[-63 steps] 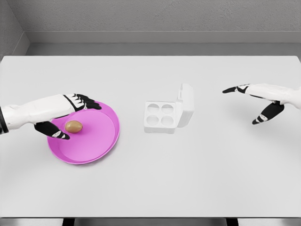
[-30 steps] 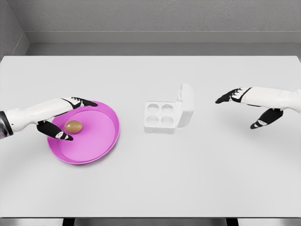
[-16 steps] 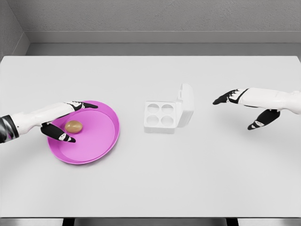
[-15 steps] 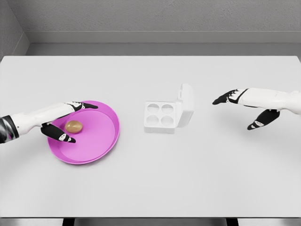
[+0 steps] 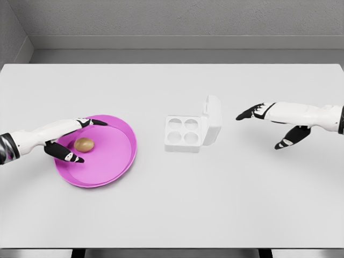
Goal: Pack egg into the box and close the box lid
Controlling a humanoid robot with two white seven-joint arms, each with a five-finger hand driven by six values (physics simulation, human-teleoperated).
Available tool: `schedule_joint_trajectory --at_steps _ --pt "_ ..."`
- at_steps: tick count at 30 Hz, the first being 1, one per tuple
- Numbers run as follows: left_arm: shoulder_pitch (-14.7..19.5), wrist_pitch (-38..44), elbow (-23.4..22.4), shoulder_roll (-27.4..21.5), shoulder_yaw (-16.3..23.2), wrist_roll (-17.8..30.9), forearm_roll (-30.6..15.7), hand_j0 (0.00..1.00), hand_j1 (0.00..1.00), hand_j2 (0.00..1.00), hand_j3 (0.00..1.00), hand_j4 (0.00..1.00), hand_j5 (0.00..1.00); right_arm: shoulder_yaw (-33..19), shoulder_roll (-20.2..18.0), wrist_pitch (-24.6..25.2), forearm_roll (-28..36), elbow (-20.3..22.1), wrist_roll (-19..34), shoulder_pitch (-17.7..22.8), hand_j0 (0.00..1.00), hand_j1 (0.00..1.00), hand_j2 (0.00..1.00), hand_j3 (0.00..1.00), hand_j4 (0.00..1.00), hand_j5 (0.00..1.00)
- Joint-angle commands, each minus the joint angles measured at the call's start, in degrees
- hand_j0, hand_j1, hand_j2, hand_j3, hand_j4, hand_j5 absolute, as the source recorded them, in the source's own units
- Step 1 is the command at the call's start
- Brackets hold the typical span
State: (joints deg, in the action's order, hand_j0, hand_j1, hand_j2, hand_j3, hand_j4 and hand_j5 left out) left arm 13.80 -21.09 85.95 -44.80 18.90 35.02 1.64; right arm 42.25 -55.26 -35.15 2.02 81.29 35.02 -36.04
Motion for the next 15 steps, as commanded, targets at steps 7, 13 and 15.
schedule_joint_trajectory --at_steps 7,13,15 --pt "-0.1 1.0 -0.6 0.1 -0.1 0.0 -0.3 0.92 0.92 0.92 0.92 0.92 0.92 1.7 1.6 0.1 0.4 -1.3 0.0 -0.4 1.00 1.00 1.00 1.00 1.00 1.00" --pt "-0.2 1.3 -0.7 0.1 -0.1 0.0 -0.3 0.91 0.91 0.91 0.91 0.91 0.91 1.7 1.2 0.1 0.4 -1.1 0.0 -0.6 1.00 1.00 1.00 1.00 1.00 1.00" --pt "-0.2 1.4 -0.7 0.1 -0.1 0.0 -0.3 0.91 0.91 0.91 0.91 0.91 0.91 1.7 1.1 0.1 0.4 -1.1 0.0 -0.8 1.00 1.00 1.00 1.00 1.00 1.00"
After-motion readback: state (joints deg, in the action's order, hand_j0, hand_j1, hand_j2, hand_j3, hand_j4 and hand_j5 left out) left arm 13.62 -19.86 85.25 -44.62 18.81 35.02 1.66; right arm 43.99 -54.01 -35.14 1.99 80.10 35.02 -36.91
